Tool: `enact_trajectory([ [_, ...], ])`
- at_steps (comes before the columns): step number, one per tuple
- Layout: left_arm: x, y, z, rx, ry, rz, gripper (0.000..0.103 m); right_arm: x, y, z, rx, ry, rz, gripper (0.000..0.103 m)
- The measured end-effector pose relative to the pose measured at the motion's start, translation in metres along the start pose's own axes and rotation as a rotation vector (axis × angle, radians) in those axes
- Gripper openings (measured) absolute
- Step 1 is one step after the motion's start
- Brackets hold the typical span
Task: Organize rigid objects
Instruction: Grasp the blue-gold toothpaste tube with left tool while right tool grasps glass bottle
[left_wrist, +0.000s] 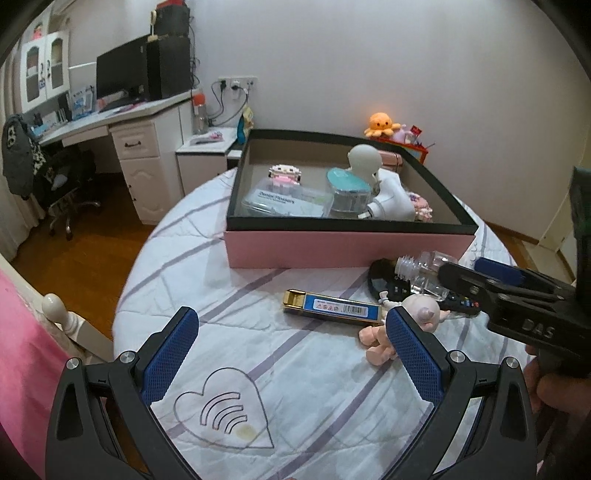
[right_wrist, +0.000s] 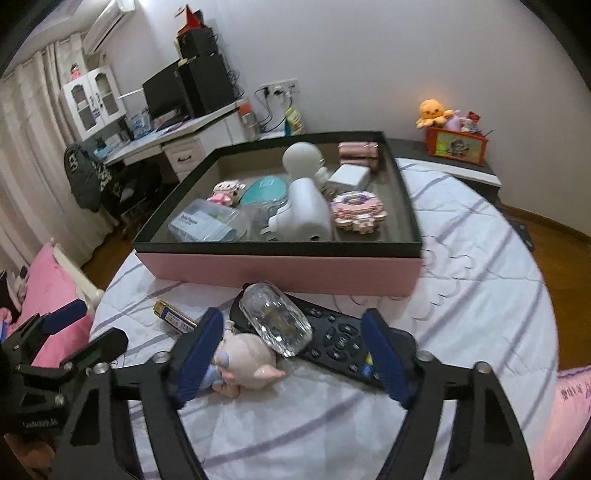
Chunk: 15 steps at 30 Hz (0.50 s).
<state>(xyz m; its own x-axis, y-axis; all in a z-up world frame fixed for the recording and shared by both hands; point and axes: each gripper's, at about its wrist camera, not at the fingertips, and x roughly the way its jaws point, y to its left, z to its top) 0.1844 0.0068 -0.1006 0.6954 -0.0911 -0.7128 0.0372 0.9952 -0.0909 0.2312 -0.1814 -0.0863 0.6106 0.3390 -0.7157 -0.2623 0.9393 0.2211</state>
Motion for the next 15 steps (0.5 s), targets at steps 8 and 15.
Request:
enact_trajectory([
  [8,0.021,-0.006,-0.001,0.016,0.04,-0.025,0.103,0.025,0.007,0.0,-0.069,0.044,0.056,0.039],
  [15,0.042,-0.023,-0.002,0.062,0.083,-0.058,0.103,0.016,-0.01,0.0,-0.012,0.029,0.079,0.035],
])
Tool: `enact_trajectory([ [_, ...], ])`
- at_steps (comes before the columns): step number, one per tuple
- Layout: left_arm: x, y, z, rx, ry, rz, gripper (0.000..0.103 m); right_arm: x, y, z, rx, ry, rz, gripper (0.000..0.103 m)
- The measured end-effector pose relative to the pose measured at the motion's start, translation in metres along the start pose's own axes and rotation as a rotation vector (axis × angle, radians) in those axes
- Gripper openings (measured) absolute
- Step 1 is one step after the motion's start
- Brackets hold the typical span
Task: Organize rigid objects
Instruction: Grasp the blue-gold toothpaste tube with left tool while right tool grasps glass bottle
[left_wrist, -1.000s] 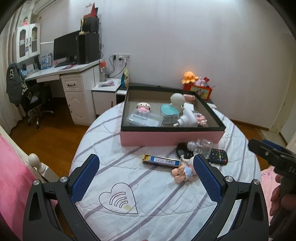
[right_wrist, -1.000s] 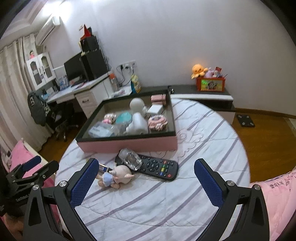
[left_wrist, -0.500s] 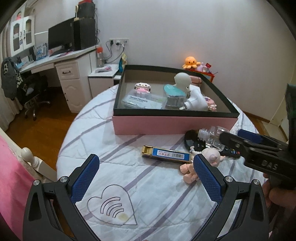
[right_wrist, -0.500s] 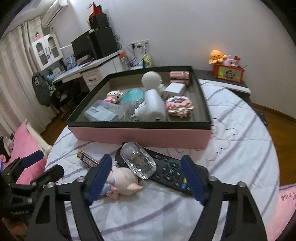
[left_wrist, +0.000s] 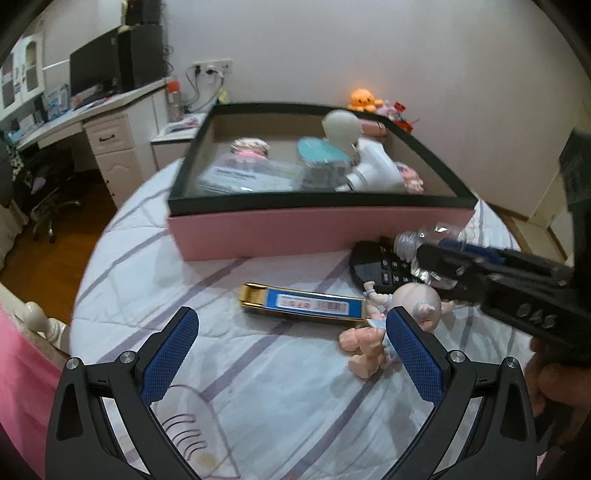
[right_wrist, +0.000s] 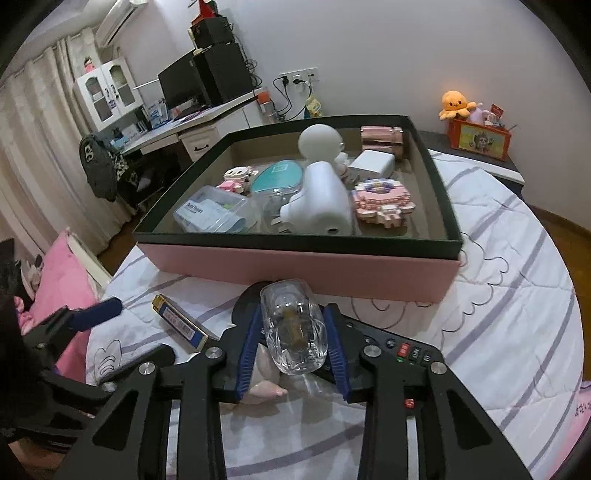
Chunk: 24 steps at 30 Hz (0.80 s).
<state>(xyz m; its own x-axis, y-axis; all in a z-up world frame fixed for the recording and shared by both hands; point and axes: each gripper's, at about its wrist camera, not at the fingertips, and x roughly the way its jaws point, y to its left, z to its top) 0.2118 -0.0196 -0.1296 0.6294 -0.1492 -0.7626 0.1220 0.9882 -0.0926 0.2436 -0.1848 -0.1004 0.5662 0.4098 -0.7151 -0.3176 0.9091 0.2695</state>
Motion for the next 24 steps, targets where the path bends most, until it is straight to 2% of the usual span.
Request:
enact_trajectory([
  [3,0.014,-0.001,0.001,-0.015,0.031,-0.031,0.103,-0.006,-0.003,0.001,0.004,-0.009,-0.003,0.035],
  [7,0.022,0.001,0.005,-0.024,0.032,-0.01,0.103,-0.01,-0.005,0.004,0.006,-0.018,-0.007,0.035],
  [9,0.026,0.003,0.005,-0.022,0.04,-0.007,0.097,-0.01,-0.007,0.005,0.009,-0.02,-0.008,0.035],
  [11,0.026,0.004,0.005,-0.022,0.046,-0.043,0.086,-0.01,-0.006,0.005,0.009,-0.021,-0.008,0.035],
  [12,0.026,0.004,0.005,-0.017,0.045,-0.046,0.085,-0.01,-0.007,0.005,0.01,-0.02,-0.005,0.035],
  [18,0.02,0.006,0.002,-0.004,0.043,-0.049,0.085,-0.006,-0.005,0.002,0.003,-0.005,-0.004,0.035],
  [21,0.025,0.005,0.005,-0.001,0.045,-0.022,0.094,-0.003,-0.003,0.001,-0.003,0.001,-0.003,0.035],
  [24,0.028,0.006,0.006,0.005,0.048,-0.029,0.095,0.003,0.001,0.002,-0.025,0.011,-0.007,0.035],
])
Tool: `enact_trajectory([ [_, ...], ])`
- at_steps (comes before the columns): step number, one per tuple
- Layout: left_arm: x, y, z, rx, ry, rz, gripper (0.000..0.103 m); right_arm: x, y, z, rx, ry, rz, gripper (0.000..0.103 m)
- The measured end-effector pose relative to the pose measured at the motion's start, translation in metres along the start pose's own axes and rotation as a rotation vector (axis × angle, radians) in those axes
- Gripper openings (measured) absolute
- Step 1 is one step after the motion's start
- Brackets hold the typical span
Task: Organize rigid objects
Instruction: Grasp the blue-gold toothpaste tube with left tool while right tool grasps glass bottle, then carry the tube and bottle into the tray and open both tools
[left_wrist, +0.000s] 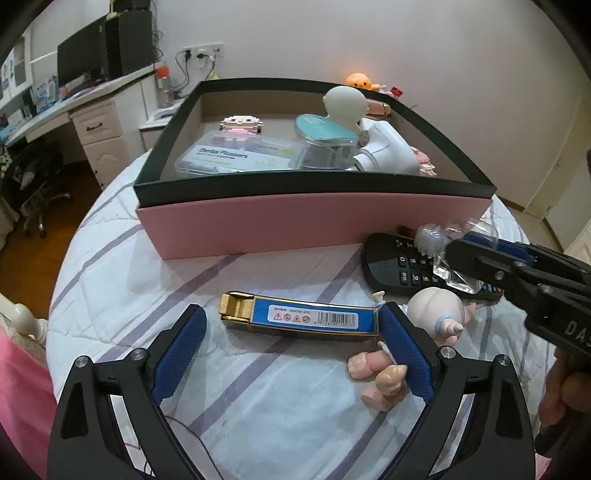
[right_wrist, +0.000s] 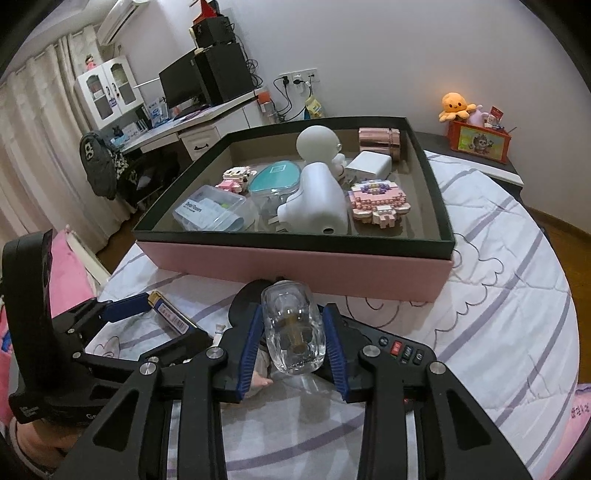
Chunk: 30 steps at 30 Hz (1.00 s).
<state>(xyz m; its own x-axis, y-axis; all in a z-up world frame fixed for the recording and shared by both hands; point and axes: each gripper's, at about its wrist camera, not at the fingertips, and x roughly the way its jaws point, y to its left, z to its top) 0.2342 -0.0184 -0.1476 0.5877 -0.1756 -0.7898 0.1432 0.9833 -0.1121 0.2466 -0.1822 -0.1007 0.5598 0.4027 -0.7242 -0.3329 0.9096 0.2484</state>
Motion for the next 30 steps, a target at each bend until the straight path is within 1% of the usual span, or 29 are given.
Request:
enact_trajectory([
  [2,-0.001,-0.002,0.0,0.014,-0.001,-0.021,0.085,0.007,0.005,0.001,-0.025,0.022,-0.014,0.035],
  [5,-0.003,-0.003,-0.004,0.018,-0.01,-0.019,0.084,0.011,0.009,-0.004,-0.038,0.038,-0.024,0.034],
  [8,-0.004,0.002,-0.006,-0.004,-0.011,-0.04,0.084,0.008,0.009,-0.008,-0.039,0.029,-0.036,0.033],
  [12,-0.01,0.003,-0.007,-0.014,-0.022,-0.039,0.084,-0.004,0.003,-0.009,-0.01,0.006,-0.023,0.033],
  [13,-0.013,0.003,-0.007,-0.018,-0.029,-0.041,0.084,-0.008,-0.001,-0.008,0.005,-0.001,-0.012,0.033],
  [18,-0.029,0.003,-0.004,-0.021,-0.072,-0.033,0.084,-0.02,-0.006,-0.006,0.024,-0.027,-0.019,0.033],
  [30,-0.063,0.009,0.016,-0.022,-0.159,-0.027,0.084,-0.042,0.004,0.006,0.002,-0.089,-0.021,0.033],
])
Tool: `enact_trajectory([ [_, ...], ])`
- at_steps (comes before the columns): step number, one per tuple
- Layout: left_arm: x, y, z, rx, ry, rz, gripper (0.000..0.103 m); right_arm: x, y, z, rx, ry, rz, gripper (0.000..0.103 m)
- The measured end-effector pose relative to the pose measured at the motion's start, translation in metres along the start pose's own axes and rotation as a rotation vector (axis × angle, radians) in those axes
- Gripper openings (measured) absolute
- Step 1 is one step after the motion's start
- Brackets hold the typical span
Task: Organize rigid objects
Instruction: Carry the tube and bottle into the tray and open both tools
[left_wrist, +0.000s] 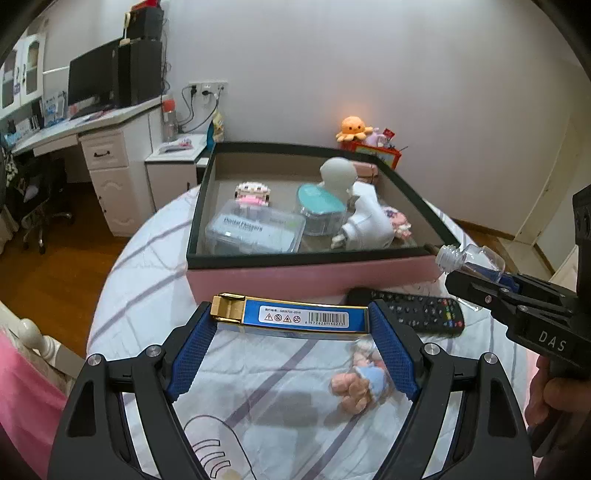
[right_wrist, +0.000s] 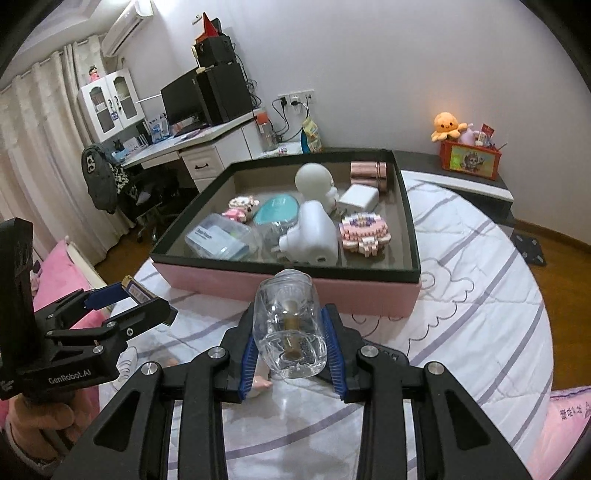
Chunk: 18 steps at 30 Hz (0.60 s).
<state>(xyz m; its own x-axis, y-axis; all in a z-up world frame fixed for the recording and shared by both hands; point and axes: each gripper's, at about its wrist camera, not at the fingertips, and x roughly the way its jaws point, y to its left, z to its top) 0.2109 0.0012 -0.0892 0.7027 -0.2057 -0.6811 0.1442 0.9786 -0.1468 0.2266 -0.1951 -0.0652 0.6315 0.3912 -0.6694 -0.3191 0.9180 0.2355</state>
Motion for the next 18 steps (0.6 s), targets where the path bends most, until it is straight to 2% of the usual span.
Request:
enact_trajectory([
  [8,-0.001,-0.004,0.031,0.018,-0.055,-0.003,0.084,-0.007,-0.002,0.021,-0.014,-0.044,-0.005,0.033],
  [18,0.026,-0.001,0.095,0.049,-0.132,0.019,0.084,0.005,-0.017,0.082,-0.03,-0.116,-0.033,0.033],
])
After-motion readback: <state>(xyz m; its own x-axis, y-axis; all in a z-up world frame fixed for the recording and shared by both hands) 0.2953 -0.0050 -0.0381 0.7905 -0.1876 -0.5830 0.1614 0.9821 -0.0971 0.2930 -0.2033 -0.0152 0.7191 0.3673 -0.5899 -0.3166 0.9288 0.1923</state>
